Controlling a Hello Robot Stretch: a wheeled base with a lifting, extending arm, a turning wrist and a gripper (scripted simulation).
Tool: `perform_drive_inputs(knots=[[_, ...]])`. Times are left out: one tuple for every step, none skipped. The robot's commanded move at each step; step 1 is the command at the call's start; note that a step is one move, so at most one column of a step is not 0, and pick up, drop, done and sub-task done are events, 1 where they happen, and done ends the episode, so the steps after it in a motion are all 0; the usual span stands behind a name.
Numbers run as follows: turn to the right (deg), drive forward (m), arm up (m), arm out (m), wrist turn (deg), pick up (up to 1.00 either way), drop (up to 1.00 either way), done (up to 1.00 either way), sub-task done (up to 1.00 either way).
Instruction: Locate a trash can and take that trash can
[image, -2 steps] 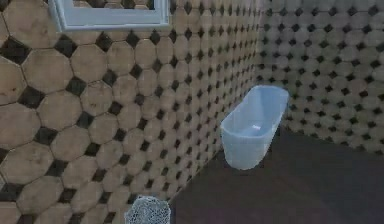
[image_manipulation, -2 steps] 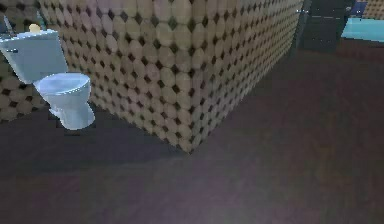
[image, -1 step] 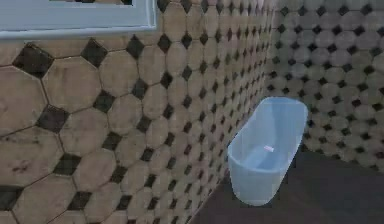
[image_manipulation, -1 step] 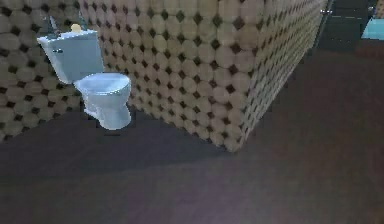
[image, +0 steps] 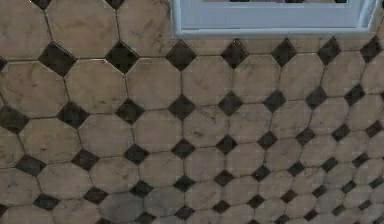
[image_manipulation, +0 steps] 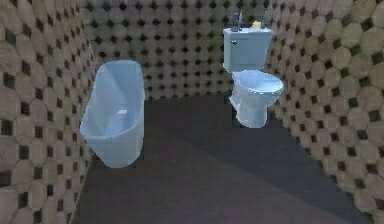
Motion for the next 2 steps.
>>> perform_drive_inputs(knots=[[-45.0, 0.00, 0.00, 0.00, 0.0, 0.00, 0.00, 0.00, 0.00], [-27.0, 0.00, 0.00, 0.00, 0.0, 0.00, 0.00, 0.00, 0.00]])
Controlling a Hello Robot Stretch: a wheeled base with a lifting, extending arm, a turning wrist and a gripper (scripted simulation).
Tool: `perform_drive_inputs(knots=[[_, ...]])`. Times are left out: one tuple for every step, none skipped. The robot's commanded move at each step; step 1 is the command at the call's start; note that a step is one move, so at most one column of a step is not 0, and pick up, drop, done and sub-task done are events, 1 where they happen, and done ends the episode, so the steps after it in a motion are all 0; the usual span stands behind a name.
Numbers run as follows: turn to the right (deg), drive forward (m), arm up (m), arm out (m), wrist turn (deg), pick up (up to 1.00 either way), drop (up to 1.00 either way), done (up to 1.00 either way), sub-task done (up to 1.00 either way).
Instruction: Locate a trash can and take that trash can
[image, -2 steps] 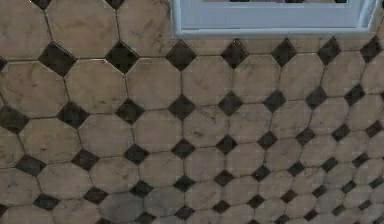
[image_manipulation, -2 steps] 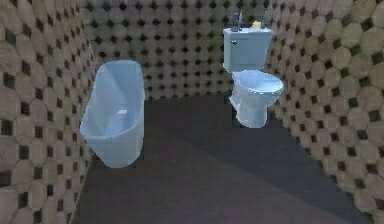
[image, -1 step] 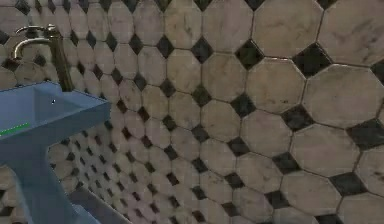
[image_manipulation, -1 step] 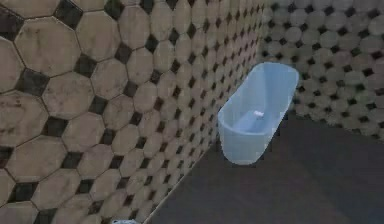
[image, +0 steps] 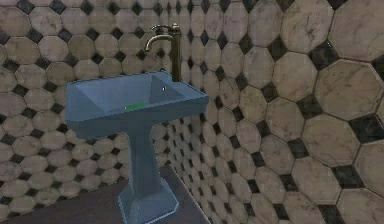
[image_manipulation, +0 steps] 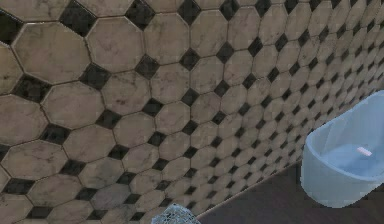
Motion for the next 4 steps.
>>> perform_drive_inputs(knots=[[0.0, 0.00, 0.08, 0.00, 0.0, 0.00, 0.00, 0.00, 0.00], [0.0, 0.00, 0.00, 0.08, 0.0, 0.00, 0.00, 0.00, 0.00], [0.0, 0.00, 0.00, 0.00, 45.0, 0.00, 0.00, 0.00, 0.00], [0.0, 0.00, 0.00, 0.00, 45.0, 0.00, 0.00, 0.00, 0.00]])
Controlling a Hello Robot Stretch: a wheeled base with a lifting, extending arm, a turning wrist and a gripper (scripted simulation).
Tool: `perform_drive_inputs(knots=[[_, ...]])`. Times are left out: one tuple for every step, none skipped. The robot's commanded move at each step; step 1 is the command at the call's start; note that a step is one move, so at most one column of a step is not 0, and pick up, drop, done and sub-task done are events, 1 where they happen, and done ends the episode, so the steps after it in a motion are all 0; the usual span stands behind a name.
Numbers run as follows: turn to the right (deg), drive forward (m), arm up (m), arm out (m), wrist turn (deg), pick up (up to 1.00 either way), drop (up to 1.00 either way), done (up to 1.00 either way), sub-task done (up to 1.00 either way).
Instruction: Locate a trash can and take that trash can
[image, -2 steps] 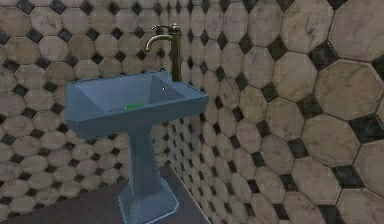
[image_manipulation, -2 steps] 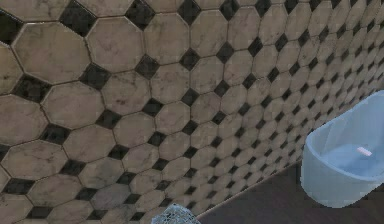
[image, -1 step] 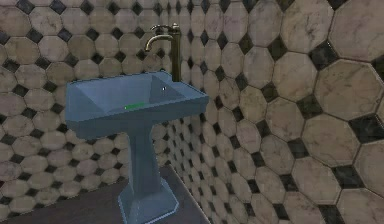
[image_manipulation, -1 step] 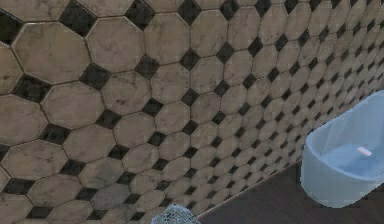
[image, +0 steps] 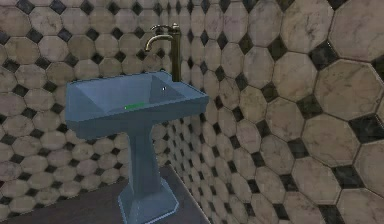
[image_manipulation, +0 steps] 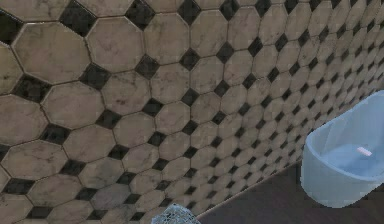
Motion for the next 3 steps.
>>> perform_drive_inputs(knots=[[0.0, 0.00, 0.00, 0.00, 45.0, 0.00, 0.00, 0.00, 0.00], [0.0, 0.00, 0.00, 0.00, 33.0, 0.00, 0.00, 0.00, 0.00], [0.0, 0.00, 0.00, 0.00, 0.0, 1.00, 0.00, 0.00, 0.00]])
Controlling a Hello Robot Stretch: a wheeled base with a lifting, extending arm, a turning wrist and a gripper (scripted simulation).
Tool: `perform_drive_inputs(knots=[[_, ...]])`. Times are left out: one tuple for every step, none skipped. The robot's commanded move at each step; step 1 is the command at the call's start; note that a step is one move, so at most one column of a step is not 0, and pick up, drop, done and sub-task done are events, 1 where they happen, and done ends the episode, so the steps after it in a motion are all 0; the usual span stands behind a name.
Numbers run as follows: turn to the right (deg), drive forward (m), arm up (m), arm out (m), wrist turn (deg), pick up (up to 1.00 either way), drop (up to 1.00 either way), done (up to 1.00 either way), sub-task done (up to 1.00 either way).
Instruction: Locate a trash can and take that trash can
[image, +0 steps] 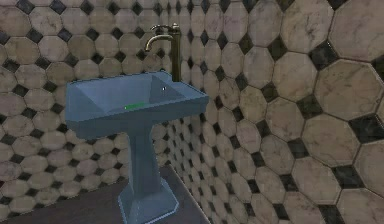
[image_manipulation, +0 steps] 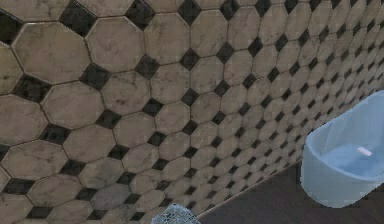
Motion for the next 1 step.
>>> perform_drive_inputs(knots=[[0.0, 0.00, 0.10, 0.00, 0.0, 0.00, 0.00, 0.00, 0.00]])
